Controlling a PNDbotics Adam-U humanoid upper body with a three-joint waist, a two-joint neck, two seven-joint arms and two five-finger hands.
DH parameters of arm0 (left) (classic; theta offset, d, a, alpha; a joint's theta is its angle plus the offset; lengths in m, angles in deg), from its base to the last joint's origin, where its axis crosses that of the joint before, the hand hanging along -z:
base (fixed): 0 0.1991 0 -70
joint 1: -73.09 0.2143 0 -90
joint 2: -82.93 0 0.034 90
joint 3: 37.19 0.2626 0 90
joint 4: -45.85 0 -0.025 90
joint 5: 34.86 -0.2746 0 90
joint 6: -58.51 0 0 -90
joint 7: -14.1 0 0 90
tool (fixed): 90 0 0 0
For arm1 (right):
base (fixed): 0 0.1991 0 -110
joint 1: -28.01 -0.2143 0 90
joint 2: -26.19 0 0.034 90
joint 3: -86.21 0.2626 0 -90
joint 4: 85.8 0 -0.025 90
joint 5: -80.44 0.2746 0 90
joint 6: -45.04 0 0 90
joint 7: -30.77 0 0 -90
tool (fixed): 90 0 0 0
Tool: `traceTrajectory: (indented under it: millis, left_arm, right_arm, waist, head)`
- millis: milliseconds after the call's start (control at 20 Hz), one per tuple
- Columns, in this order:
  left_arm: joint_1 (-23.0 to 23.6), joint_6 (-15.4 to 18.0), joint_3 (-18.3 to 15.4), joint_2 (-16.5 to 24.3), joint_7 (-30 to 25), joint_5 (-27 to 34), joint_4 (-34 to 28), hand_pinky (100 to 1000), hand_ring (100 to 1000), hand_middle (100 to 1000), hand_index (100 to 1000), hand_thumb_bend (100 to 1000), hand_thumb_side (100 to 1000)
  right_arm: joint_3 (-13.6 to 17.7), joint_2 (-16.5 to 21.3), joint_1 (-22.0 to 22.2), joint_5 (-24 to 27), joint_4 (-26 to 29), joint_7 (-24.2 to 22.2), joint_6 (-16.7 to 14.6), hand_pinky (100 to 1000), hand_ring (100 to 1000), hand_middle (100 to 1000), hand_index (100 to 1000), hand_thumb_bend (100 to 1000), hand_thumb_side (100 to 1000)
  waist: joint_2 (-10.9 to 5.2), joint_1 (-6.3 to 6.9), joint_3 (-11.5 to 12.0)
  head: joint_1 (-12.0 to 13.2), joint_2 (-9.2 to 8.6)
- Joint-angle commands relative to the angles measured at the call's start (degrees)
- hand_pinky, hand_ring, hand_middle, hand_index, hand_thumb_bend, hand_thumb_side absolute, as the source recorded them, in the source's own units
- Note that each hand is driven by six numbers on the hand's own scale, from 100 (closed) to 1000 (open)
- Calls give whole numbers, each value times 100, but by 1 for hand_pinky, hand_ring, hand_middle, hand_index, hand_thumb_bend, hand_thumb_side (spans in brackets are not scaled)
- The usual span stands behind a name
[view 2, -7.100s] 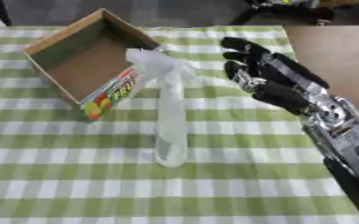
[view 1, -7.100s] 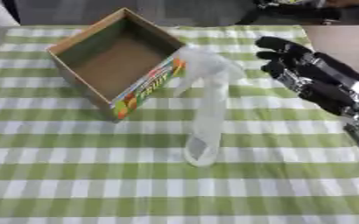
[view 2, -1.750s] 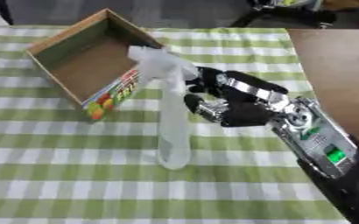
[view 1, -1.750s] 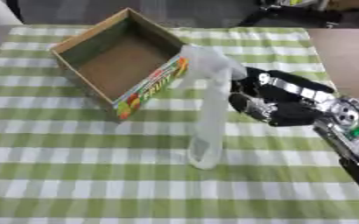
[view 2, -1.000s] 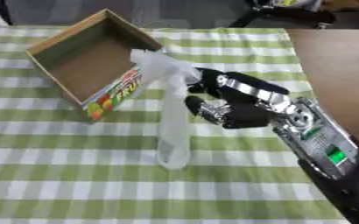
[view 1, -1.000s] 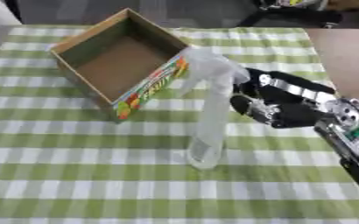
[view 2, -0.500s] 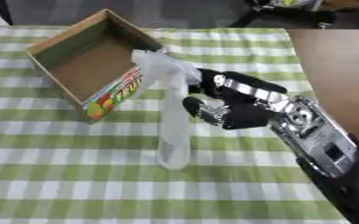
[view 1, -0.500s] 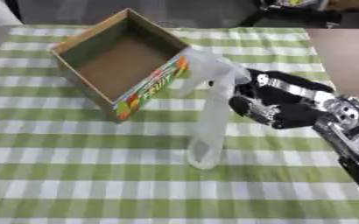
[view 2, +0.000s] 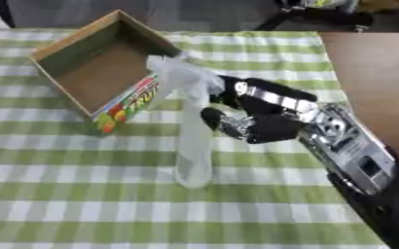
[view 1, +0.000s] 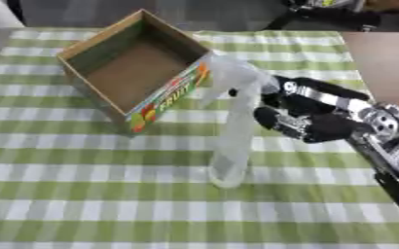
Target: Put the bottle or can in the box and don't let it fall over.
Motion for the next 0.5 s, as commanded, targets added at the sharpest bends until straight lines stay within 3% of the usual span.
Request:
traceTrajectory:
  millis: [50, 500]
  left_arm:
    - [-27, 13, -34, 73, -23, -37, -43, 930, 844, 943, 857, 120, 853]
    - [-26, 7, -28, 65, -37, -41, -39, 931, 843, 943, 857, 120, 854]
  right_arm:
    - [-11, 98, -108, 39, 133, -40, 22, 993, 1000, 1000, 1000, 100, 645]
    - [-154, 33, -252, -103, 133, -84, 124, 992, 1000, 1000, 1000, 100, 637]
  waist:
    - [-90, 8, 9]
    - [-82, -9, 39]
  head:
    - [-11, -69]
    - [-21, -66]
